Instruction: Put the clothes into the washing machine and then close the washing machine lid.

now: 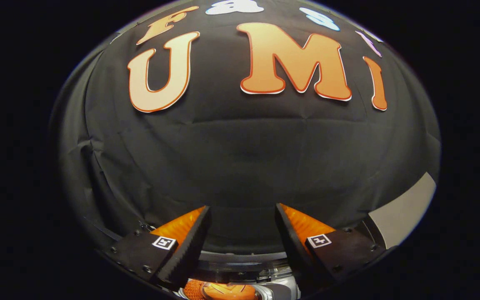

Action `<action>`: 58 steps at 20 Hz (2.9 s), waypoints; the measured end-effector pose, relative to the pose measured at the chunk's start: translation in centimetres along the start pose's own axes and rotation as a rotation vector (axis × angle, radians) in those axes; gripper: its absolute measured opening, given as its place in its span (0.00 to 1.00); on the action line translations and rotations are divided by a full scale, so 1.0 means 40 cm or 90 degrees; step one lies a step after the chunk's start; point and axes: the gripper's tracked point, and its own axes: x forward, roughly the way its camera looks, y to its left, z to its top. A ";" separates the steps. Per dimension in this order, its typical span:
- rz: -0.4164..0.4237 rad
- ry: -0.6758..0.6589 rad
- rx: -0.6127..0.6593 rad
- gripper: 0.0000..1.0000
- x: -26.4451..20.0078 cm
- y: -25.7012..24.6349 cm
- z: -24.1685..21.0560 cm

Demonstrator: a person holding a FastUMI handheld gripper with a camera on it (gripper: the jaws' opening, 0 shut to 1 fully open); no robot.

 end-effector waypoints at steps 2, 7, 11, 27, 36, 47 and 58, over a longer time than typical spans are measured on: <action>0.010 -0.026 0.002 0.99 -0.030 0.000 0.007; 0.015 -0.043 -0.004 1.00 -0.099 0.004 -0.033; 0.016 -0.041 -0.011 0.99 -0.181 0.004 -0.092; 0.023 0.069 -0.017 0.99 -0.322 -0.003 -0.442; 0.049 0.024 -0.046 0.99 -0.391 0.061 -0.358; 0.103 -0.070 -0.047 0.99 -0.584 0.105 -0.066; 0.086 -0.233 -0.049 0.99 -0.897 -0.070 0.265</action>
